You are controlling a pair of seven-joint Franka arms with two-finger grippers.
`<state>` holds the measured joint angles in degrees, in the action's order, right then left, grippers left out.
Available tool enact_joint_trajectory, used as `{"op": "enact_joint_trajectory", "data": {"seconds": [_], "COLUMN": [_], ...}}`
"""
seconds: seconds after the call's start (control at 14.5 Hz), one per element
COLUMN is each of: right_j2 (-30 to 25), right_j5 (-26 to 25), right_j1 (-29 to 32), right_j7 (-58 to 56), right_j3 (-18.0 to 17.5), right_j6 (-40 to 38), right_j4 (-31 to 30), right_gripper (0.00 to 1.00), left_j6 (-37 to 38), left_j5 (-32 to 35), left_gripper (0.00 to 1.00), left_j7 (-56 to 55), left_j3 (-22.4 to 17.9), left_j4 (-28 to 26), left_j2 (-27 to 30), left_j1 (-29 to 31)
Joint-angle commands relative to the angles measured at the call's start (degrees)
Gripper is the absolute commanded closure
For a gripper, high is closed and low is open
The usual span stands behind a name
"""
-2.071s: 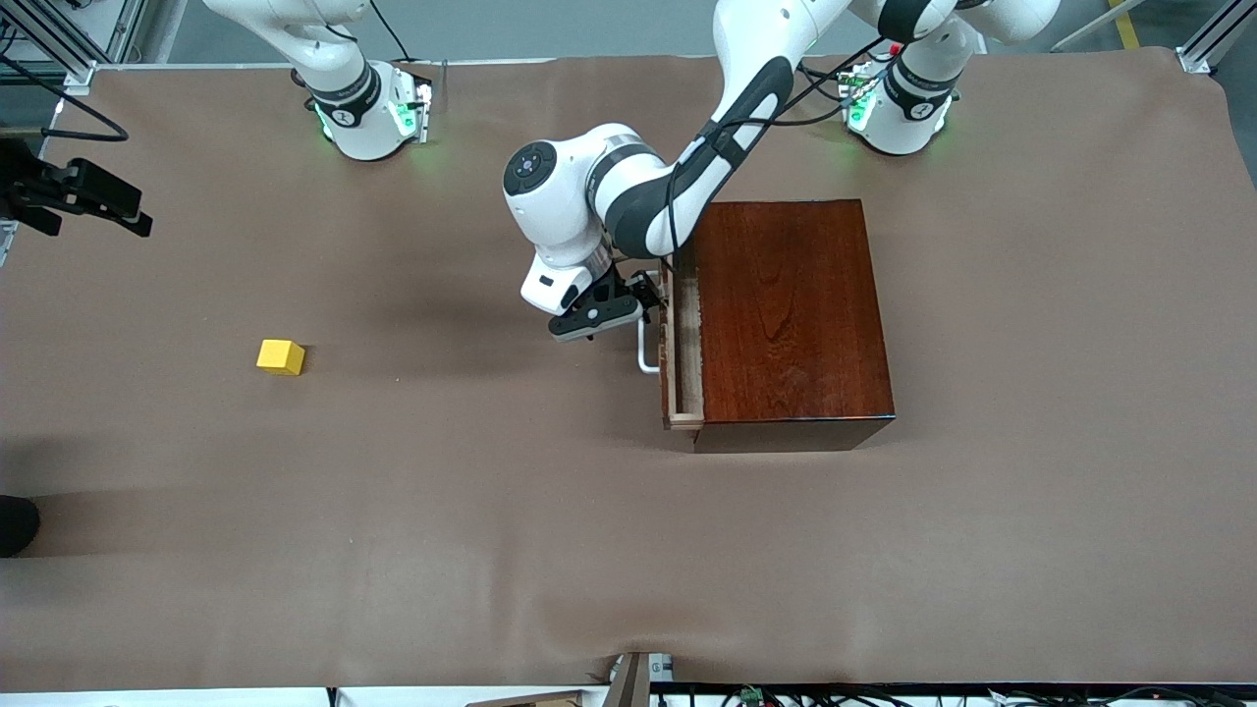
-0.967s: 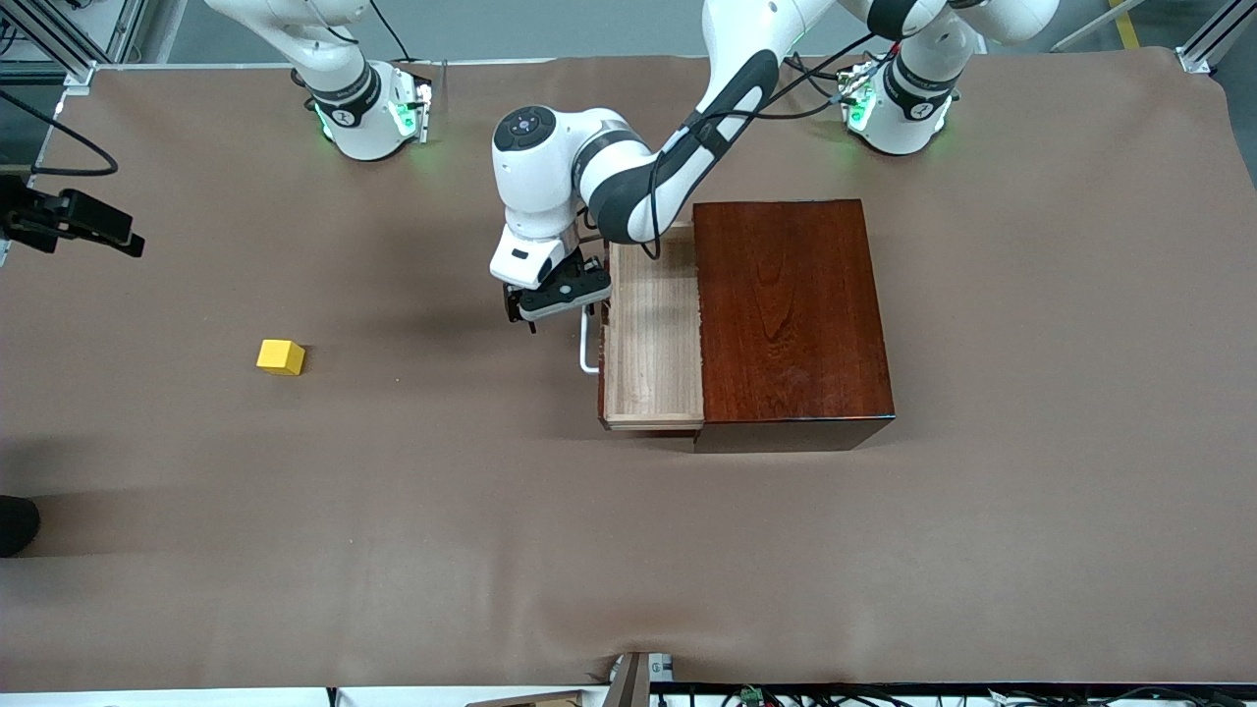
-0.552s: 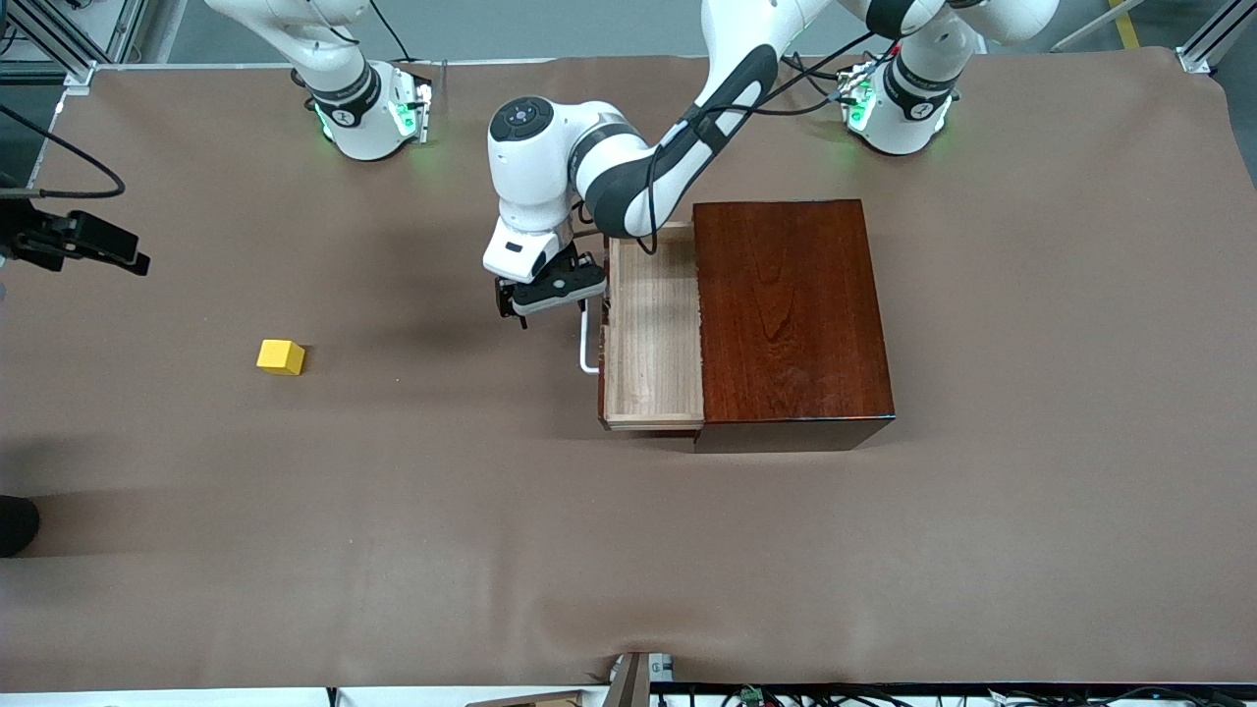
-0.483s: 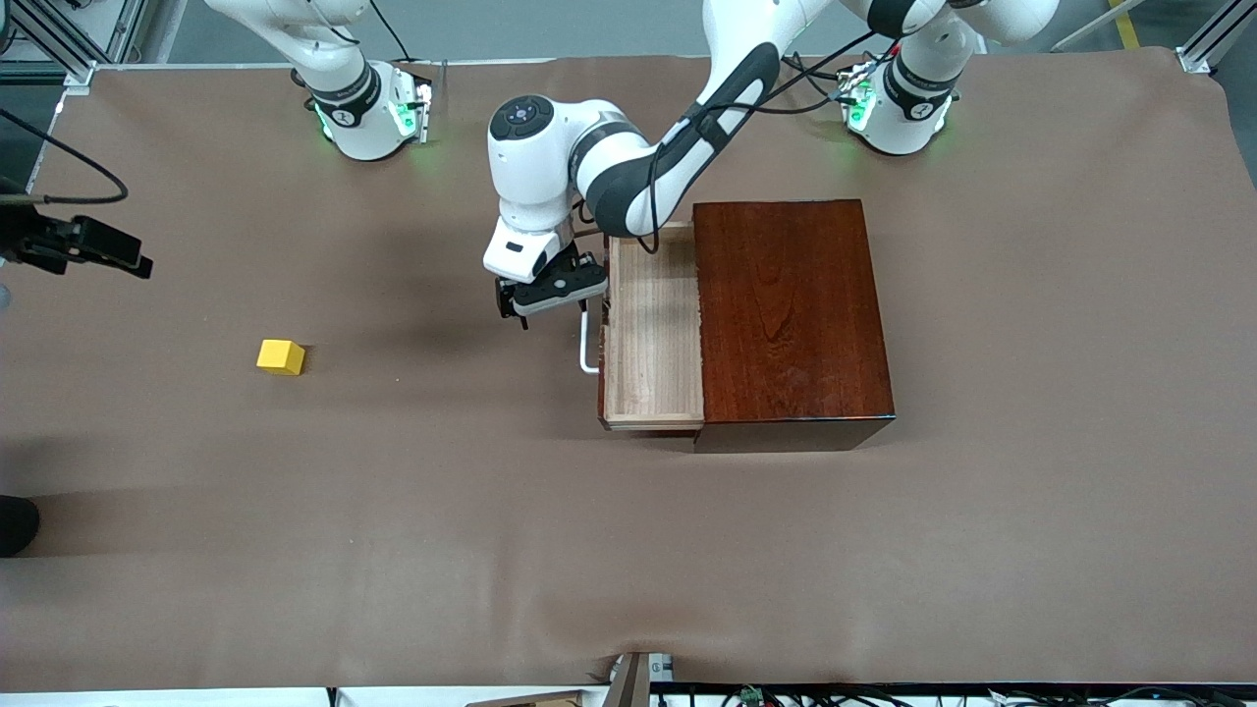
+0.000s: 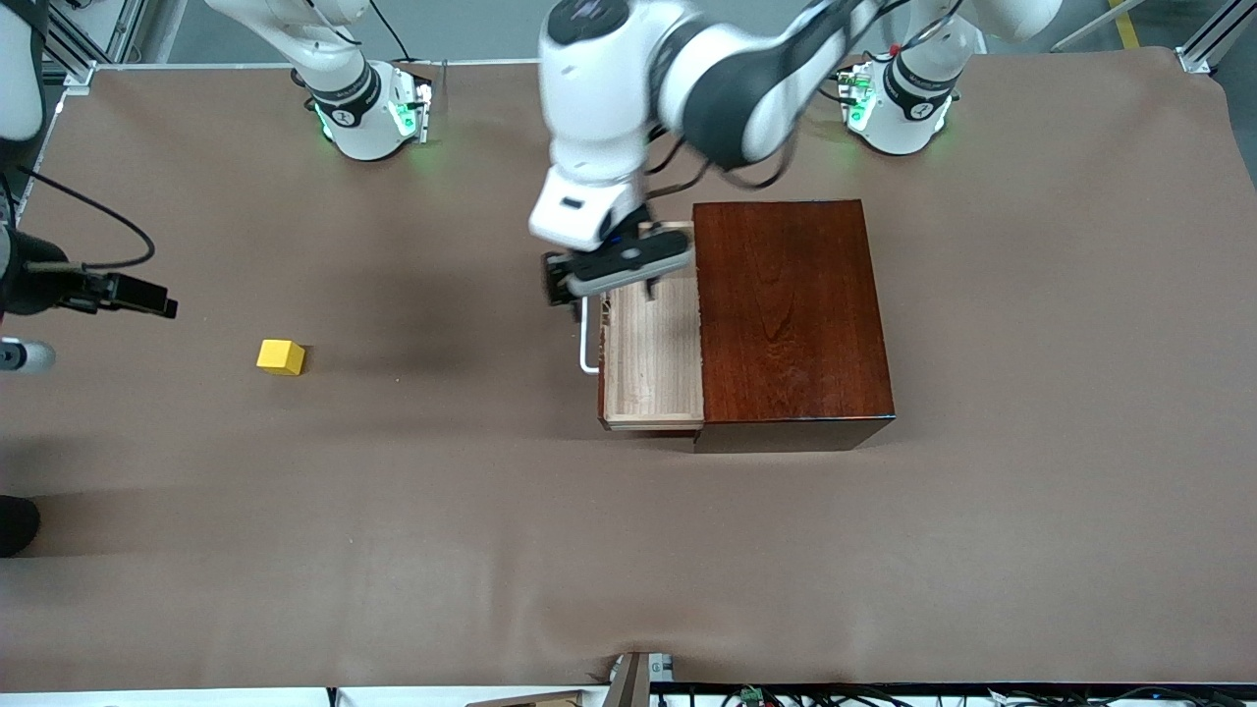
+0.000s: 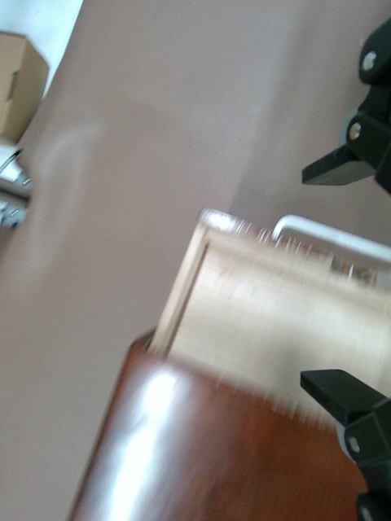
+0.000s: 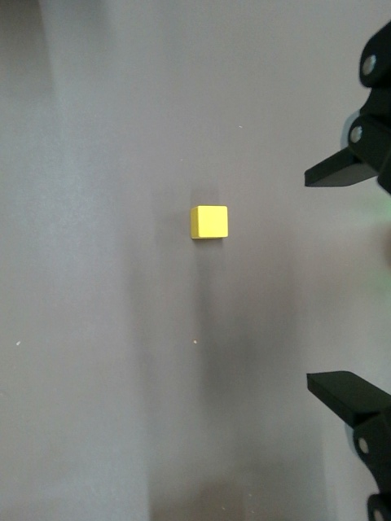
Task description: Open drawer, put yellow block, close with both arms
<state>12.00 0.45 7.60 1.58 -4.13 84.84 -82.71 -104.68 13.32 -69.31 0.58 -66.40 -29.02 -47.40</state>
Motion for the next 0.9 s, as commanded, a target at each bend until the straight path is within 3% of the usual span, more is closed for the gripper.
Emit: {"op": "enact_joint_trajectory", "data": {"seconds": [0.0, 0.48, 0.83], "right_j2": [3.37, 7.59, 7.68], "right_j5": [-0.01, -0.54, -0.54], "right_j1": [2.06, 2.94, 3.74], "right_j7": [-0.52, -0.43, -0.35], "right_j3": [-0.62, -0.53, -0.53], "right_j6": [1.55, 4.72, 12.45], "right_j4": [0.88, 0.36, -7.02], "right_gripper": [0.0, 0.0, 0.0], "left_j6": [6.4, 15.54, 16.97], "left_j5": [-0.84, -3.83, -5.58], "left_gripper": [0.0, 0.0, 0.0], "left_j7": [6.28, 16.73, 31.05], "left_j3": [0.39, 0.48, 0.48], "left_j4": [-3.21, -5.49, -8.83], "left_j2": [6.06, 15.03, 21.01], "left_j1": [4.14, 14.51, 24.61]}}
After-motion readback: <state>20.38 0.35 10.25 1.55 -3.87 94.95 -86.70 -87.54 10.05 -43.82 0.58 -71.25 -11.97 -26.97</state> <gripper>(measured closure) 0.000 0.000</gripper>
